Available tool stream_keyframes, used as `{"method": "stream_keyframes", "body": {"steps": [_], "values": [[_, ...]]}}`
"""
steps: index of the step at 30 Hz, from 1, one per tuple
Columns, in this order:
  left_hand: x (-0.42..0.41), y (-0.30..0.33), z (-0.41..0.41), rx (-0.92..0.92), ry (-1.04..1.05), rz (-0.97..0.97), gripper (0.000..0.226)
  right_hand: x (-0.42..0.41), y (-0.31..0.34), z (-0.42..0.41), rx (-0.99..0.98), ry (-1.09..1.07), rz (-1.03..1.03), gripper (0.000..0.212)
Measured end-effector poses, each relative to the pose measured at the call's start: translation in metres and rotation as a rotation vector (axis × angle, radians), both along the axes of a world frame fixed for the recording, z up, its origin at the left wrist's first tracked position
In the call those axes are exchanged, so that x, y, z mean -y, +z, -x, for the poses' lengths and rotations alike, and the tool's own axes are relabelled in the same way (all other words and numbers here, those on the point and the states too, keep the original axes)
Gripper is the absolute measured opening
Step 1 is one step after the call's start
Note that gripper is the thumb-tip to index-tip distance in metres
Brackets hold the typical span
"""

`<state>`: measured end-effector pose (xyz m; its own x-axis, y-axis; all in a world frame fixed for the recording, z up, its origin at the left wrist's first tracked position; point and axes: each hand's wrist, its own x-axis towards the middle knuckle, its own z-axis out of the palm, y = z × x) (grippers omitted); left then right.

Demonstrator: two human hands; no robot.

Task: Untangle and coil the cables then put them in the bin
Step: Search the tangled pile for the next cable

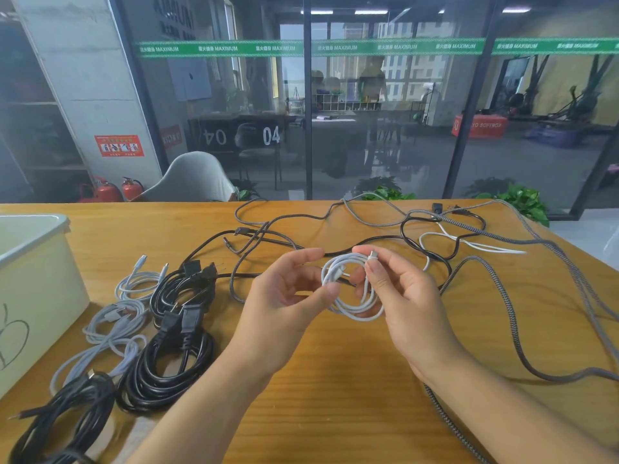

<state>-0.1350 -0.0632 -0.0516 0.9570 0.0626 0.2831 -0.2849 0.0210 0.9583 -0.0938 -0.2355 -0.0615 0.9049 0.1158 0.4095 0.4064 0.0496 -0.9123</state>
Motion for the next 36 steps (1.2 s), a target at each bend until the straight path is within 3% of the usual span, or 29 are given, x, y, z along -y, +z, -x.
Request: {"method": "stream_keyframes", "body": {"steps": [17, 24, 27, 32, 36], "values": [[-0.004, -0.004, -0.003, -0.017, -0.042, 0.095, 0.051, -0.002, 0.001, 0.004, -0.061, 0.091, -0.004, 0.022], [-0.003, -0.004, -0.001, 0.109, 0.155, -0.255, 0.017, -0.004, -0.003, 0.007, -0.056, 0.146, 0.017, 0.023], [-0.004, -0.007, -0.004, 0.135, 0.227, -0.323, 0.017, -0.004, -0.005, 0.007, 0.010, 0.109, 0.125, 0.025], [-0.004, -0.010, -0.004, 0.192, 0.285, -0.382, 0.024, 0.000, -0.004, 0.006, 0.238, -0.154, 0.326, 0.018], [-0.003, -0.010, -0.004, 0.232, 0.238, -0.414, 0.031, 0.001, 0.000, 0.005, 0.245, -0.195, 0.299, 0.013]]}}
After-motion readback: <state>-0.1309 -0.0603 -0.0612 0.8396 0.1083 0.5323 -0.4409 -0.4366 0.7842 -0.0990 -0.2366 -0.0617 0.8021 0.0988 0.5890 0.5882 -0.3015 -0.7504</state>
